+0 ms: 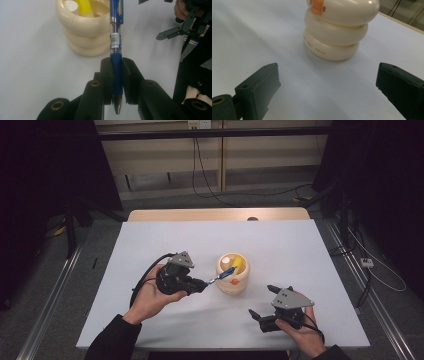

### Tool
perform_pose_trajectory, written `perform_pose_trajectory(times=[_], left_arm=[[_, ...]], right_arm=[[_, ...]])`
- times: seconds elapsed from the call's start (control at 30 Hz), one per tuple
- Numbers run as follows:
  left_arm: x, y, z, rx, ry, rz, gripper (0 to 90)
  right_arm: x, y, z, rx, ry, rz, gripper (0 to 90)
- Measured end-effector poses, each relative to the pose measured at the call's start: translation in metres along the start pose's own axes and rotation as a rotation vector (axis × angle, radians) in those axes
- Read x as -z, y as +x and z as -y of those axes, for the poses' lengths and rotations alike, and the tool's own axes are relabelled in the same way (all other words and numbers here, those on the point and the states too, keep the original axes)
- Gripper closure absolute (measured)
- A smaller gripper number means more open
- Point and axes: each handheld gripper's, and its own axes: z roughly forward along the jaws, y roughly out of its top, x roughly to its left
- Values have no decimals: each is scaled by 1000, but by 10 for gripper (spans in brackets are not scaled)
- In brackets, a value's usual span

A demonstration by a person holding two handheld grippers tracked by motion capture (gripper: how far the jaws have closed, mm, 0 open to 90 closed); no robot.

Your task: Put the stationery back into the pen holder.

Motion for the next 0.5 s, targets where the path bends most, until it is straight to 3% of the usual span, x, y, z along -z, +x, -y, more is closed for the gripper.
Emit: perform_pose_trajectory(times=[0.27, 0.33, 0.37, 0.5], left_arm=[[-21, -11, -6, -25, 59, 51, 802], [-26, -16, -9, -42, 89, 37, 802], [-29, -17, -10, -40, 79, 63, 802], [-38, -21, -22, -68, 88, 82, 802]], right_arm=[[-2, 4, -2, 51, -2, 19, 48], [-2, 5, -2, 63, -9, 25, 56], [-2, 6, -3, 69, -13, 23, 55], [-3, 9, -4, 88, -19, 20, 56]])
